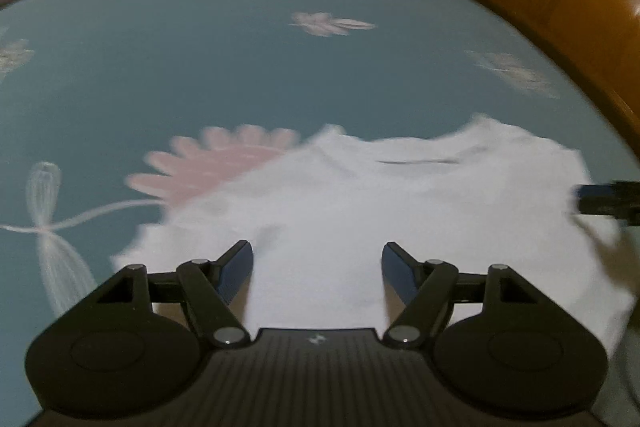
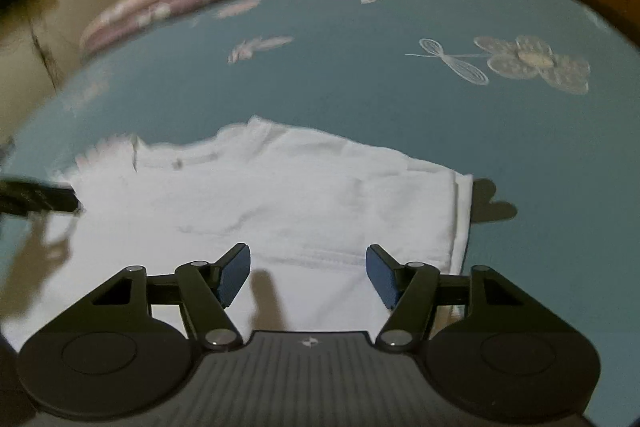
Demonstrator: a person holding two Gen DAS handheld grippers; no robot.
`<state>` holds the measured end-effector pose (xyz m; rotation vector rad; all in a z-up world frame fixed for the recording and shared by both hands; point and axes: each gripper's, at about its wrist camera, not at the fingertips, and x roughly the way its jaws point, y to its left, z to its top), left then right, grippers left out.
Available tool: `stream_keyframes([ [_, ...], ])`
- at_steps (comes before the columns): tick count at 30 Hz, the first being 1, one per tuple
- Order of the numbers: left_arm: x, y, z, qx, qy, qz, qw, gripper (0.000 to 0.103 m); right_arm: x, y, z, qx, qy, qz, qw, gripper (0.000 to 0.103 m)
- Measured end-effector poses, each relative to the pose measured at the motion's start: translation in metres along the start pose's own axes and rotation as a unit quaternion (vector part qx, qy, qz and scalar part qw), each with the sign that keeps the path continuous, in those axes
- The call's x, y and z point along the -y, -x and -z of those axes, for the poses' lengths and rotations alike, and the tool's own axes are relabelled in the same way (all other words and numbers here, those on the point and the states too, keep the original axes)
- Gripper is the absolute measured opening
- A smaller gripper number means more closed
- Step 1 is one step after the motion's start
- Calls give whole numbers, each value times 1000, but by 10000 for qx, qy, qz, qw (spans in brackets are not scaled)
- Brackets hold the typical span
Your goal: Fold clothes
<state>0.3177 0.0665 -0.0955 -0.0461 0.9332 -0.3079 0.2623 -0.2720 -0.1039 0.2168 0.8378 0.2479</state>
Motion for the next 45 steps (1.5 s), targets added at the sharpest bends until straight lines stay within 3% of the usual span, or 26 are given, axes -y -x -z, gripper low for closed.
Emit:
stream_keyframes([
  [3,1,10,-10,26,113,18,9999,73,2,12,-3,219,-232,315,9990,74],
  [5,12,20,-14,117,-10,96,9999,76,1,23,-1,359,-430,284,9980,80],
  [8,22,34,-12,131,141,581,9981,81,-2,37,8,499,-799,-28,9956,84],
  [12,27,54,-4,-113,495,1064,9930,83,-17,40,20,306,-835,-205,9958,91],
  [15,26,73,11,-232,541,1039,9928,87,-28,39,32,170,-797,-338,9961,97],
  [19,18,88,42,-605,757,999,9903,88,-35,31,49,-70,-917,-363,9951,99],
  [24,-6,88,89,-1038,1467,1192,9765,88,-38,32,58,-115,-834,-393,9957,103],
  [27,-22,83,111,-1245,1891,962,9693,88,-36,33,60,-121,-851,-428,9954,103],
  [29,-30,91,114,-1141,2066,946,9671,88,-34,36,61,-124,-873,-460,9950,103],
  [32,-31,107,106,-886,2085,755,9711,88,-30,39,64,-107,-944,-462,9944,103],
  [35,-21,111,97,-788,1982,1101,9708,89,-27,42,66,-87,-1022,-471,9936,103],
  [39,1,89,99,-1079,1691,1206,9722,90,-29,47,68,-107,-1085,-537,9926,103],
  [43,-2,80,112,-1168,1801,1268,9684,92,-32,55,72,-172,-1044,-675,9921,103],
  [45,-2,85,113,-1236,1768,1156,9696,92,-30,59,77,-240,-1002,-538,9932,103],
])
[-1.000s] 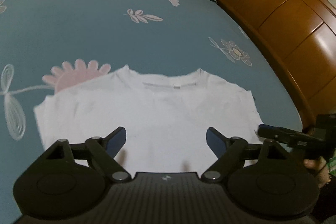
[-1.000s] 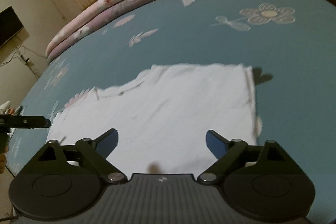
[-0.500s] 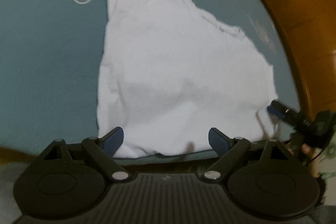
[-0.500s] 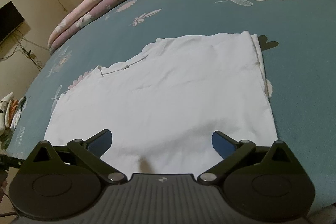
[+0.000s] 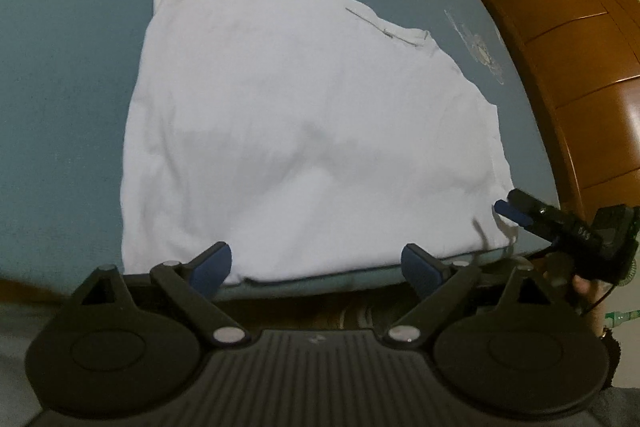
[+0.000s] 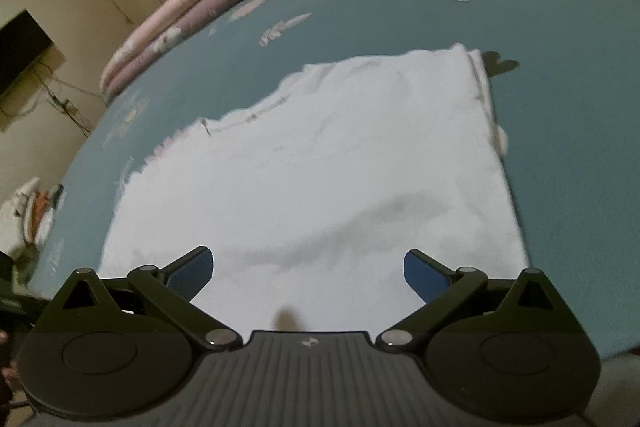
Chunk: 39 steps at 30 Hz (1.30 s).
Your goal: Fold clothes
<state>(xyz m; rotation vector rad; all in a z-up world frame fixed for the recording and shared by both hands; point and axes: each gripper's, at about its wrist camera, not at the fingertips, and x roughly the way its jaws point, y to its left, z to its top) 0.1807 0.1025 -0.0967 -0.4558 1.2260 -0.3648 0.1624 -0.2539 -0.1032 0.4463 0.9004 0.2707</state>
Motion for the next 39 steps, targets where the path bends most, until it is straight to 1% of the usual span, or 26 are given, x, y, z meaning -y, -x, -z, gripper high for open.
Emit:
stream_keyframes([
  [3,10,11,1,97,-264,-261,9993,92,8,8,5,-2,-76,164,9998,103],
  [4,14,14,0,166,-377,-298,9987,92,11,12,5,46,-160,124,9998,103],
  [5,19,13,-1,223,-432,-234,9985,92,13,16,6,92,-246,74,9996,103],
  [8,32,7,-6,353,-553,5,9978,93,16,22,4,157,-540,-334,9979,103],
  [10,43,-4,-6,338,-738,-22,9967,93,16,20,5,85,-738,-597,9954,103],
  [12,52,-18,-4,307,-885,-49,9956,93,15,16,8,-19,-833,-715,9940,103],
  [15,54,-32,2,285,-914,-46,9954,93,17,13,17,-159,-852,-226,9960,103],
  [16,53,-35,5,285,-905,-43,9955,93,18,17,18,-101,-831,-268,9961,103],
  [17,53,-35,7,314,-896,-14,9955,96,18,21,18,-90,-825,-147,9964,103],
  [19,53,-32,9,393,-868,6,9955,96,15,31,14,7,-718,19,9974,103],
  [23,56,-25,11,605,-945,-264,9933,96,9,38,-4,308,-615,-208,9974,103],
  [26,60,-20,11,743,-1022,-461,9909,96,8,24,-17,343,-544,-85,9979,103],
  [28,62,-15,12,806,-1068,-486,9898,96,9,13,-24,337,-499,-33,9982,103],
  [31,65,-9,13,902,-1132,-561,9879,96,15,2,-23,267,-423,200,9985,103],
  [33,66,-6,11,967,-1154,-641,9865,96,24,0,-17,215,-483,399,9978,103],
  [36,69,-6,2,983,-1224,-736,9849,96,34,6,-8,331,-681,235,9968,103],
  [39,78,-10,-13,1052,-1359,-832,9816,96,27,11,-8,356,-606,322,9970,103],
])
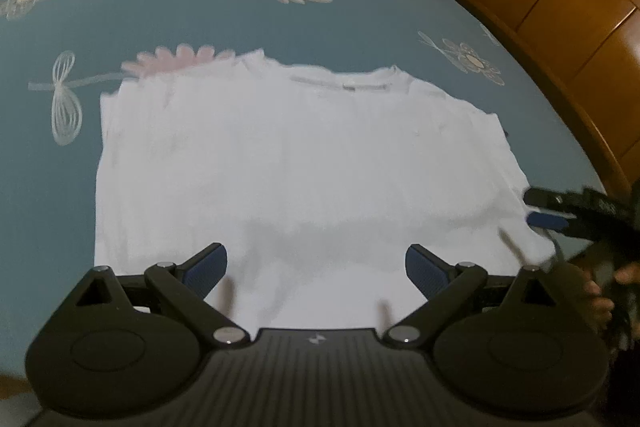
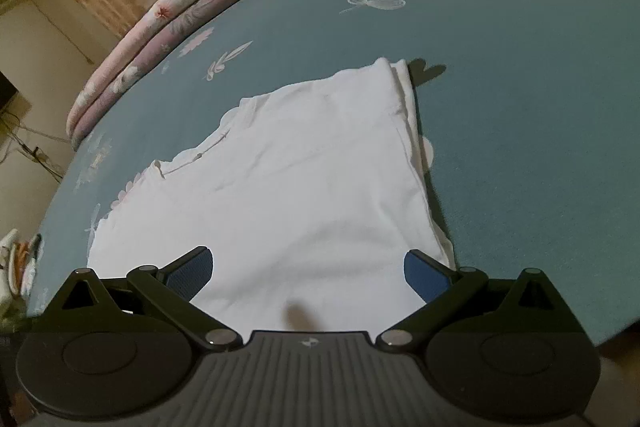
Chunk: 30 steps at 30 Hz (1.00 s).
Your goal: Fold clothes
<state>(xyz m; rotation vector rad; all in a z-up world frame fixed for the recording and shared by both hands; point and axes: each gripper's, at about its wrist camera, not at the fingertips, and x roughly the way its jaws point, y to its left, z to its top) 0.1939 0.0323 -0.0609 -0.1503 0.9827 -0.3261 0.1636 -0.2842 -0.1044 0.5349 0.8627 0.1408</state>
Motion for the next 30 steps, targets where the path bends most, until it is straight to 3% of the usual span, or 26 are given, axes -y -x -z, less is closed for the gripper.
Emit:
stream_keyframes([
  [5,14,-18,-25,56,-172,36,9998,96,-22,-1,-8,67,418,-66,9991,103],
  [8,20,-33,-33,9,-338,-151,9993,96,-32,-11,-16,69,701,37,9975,103],
  [14,11,-60,-25,-271,-238,-404,9985,96,-43,-30,-31,87,1065,190,9941,103],
  [17,6,-63,-20,-228,-270,-455,9983,99,-43,-40,-31,-14,1147,257,9931,103],
  [21,-2,-63,-20,-174,-137,-262,9994,102,-35,-50,-28,-160,1029,341,9940,103],
  [30,-11,-61,-18,-13,-26,-4,10000,102,-20,-48,-22,56,703,87,9975,103],
])
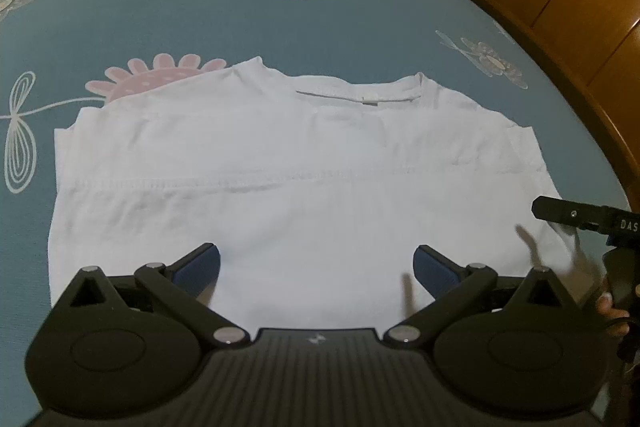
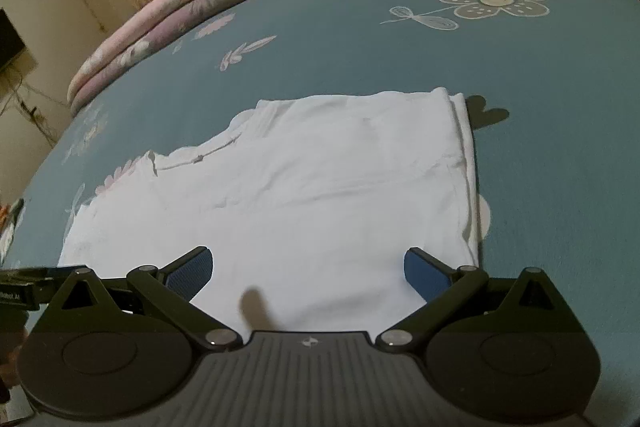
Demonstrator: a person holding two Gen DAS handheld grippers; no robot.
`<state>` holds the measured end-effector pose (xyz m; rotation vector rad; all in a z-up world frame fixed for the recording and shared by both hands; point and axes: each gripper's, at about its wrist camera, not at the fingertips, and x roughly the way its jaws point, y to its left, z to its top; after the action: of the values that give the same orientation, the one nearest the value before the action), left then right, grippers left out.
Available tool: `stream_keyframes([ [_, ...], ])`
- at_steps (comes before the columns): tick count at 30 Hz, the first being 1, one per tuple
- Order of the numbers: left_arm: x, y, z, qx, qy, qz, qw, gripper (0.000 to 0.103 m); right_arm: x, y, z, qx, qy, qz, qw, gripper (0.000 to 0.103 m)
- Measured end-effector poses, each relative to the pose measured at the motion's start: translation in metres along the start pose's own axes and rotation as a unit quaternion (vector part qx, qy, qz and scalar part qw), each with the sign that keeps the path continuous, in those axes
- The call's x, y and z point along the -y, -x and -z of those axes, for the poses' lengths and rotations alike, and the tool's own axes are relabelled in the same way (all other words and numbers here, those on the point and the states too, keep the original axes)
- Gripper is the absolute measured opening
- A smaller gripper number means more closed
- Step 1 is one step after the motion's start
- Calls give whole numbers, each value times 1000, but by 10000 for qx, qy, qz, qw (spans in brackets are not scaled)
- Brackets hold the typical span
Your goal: Fold clothes
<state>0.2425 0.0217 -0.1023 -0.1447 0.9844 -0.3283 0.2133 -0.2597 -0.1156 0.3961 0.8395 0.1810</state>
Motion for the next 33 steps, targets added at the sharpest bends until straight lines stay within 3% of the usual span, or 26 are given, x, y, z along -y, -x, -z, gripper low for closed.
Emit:
stream_keyframes([
  [4,-1,0,0,-35,-127,51,9999,102,-7,-2,3,-42,351,78,9993,103],
  [8,-8,7,-4,-47,318,132,9994,102,-14,5,3,-131,364,359,9986,103],
  [12,-6,27,-4,303,478,159,9983,102,-21,19,4,-54,320,496,9982,103],
  [20,-2,45,6,383,699,140,9967,102,-36,45,10,165,464,307,9983,103],
  [27,5,81,11,580,761,372,9947,102,-50,75,24,375,583,-48,9976,103],
  [33,-29,110,-1,834,770,229,9933,102,-60,93,29,504,720,-94,9961,103],
])
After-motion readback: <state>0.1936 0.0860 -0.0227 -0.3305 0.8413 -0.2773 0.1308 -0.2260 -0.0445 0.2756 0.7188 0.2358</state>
